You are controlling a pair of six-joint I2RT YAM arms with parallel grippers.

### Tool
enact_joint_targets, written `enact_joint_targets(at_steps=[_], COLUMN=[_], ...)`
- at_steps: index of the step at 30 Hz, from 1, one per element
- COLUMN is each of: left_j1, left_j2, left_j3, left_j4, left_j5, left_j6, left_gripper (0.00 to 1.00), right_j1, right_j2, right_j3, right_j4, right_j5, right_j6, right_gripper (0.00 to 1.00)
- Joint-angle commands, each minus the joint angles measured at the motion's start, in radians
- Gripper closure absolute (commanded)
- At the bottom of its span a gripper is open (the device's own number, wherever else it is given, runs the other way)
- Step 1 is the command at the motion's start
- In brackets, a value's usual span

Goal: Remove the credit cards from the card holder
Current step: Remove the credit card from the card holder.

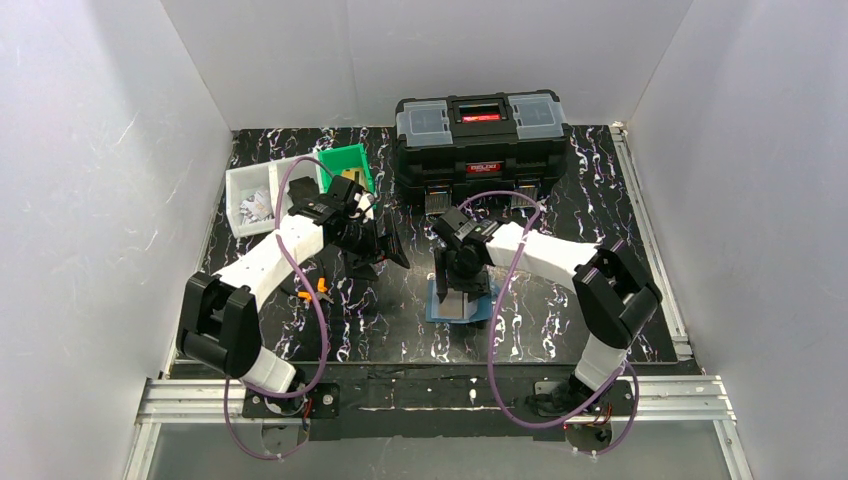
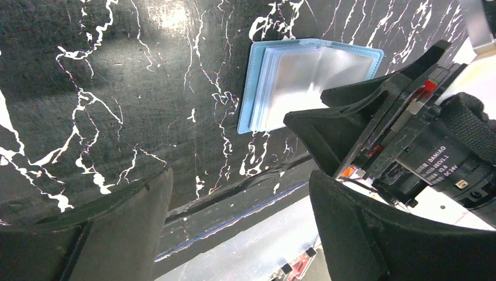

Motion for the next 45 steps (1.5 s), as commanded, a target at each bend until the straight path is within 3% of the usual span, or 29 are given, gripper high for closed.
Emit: enact_joint_targets(at_steps=[1, 9, 18, 26, 31, 36, 45], left_j1=[-0.001, 0.0, -0.001, -0.001, 0.0, -0.004, -0.061], left_j2=[0.005, 0.003, 0.004, 0.002, -0.011, -0.02, 0.016], left_j3=[0.016, 0.005, -0.013, -0.016, -0.036, -0.06, -0.078], left_j4=[-0.024, -0.015, -0.015, -0.019, -0.019, -0.006, 0.033], left_j5=[0.01, 0.007, 0.005, -0.002, -0.022, -0.035, -0.031], left_j6=[0.021, 0.016, 0.016, 0.013, -0.005, -0.041, -0.079], left_gripper=[0.15, 0.15, 0.16, 0.16, 0.16, 0.17, 0.27], right_j1=[0.019, 0.027, 0.027, 0.027, 0.028, 0.029, -0.01], right_j2=[0.025, 0.098, 0.106, 0.149, 0.178, 0.195, 0.188], right_j3=[0.066, 0.111, 0.062, 0.073, 0.102, 0.141, 0.026], right_j4=[-0.023, -0.048, 0.001, 0.006, 0.033, 0.057, 0.153], right_j5=[0.048, 0.061, 0.033, 0.011, -0.054, -0.116, -0.22], right_j6=[-0.012, -0.015, -0.006, -0.037, -0.078, -0.115, -0.089], right_gripper=[0.28, 0.3, 0.44, 0.41, 0.45, 0.54, 0.84])
